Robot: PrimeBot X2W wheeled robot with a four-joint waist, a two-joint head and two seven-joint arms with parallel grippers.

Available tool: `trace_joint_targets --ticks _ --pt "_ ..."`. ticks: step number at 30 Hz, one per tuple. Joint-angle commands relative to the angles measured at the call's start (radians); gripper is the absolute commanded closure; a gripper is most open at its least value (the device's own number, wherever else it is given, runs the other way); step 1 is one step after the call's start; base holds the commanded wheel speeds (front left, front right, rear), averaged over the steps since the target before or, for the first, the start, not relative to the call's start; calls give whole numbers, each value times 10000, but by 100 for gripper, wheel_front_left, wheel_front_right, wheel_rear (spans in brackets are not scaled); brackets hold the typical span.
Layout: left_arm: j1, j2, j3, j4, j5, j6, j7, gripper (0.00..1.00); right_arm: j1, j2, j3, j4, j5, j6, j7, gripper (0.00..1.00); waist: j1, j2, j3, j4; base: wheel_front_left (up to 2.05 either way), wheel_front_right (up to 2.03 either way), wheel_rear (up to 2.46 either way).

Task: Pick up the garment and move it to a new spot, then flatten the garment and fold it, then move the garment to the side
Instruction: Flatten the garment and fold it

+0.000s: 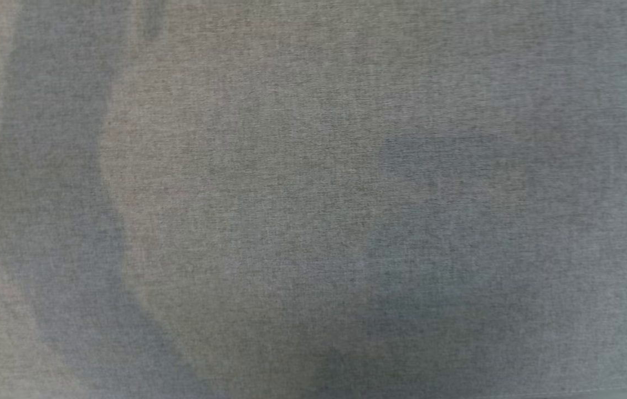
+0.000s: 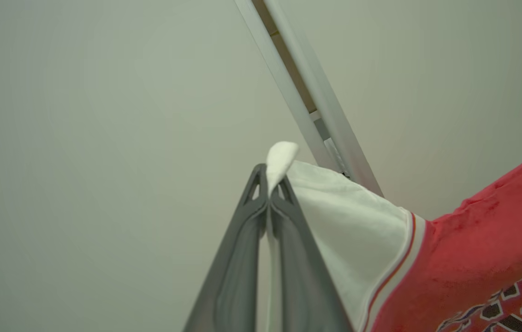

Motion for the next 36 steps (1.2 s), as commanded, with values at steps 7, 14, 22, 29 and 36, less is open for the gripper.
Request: trace_joint_targets --ticks 7,14,22,29,36 --pt "3941 51 828 -1747 -498 -208 2 100 2246 -233 176 -377 500 1 -126 100 -1 -1 -367 460 0 0 0" --pt "8736 -34 2298 -4180 -474 -236 0 100 5969 -573 -1410 -2304 757 1 -115 100 -1 -1 -1902 389 0 0 0" --pt "13657 -622 2980 -4858 -482 -225 -2 100 10503 -425 -2966 -3967 819 -7 -117 100 -1 -1 -3942 489 0 0 0" --pt "16220 -1282 3101 -4671 -528 -223 -2 100 13606 229 -3713 -4827 366 -7 -118 100 -1 -1 -5179 574 0 0 0" --pt "18148 -1717 3234 -4760 -228 -223 -3 100 16083 867 -4460 -5433 -242 -8 -118 100 -1 -1 -6279 540 0 0 0"
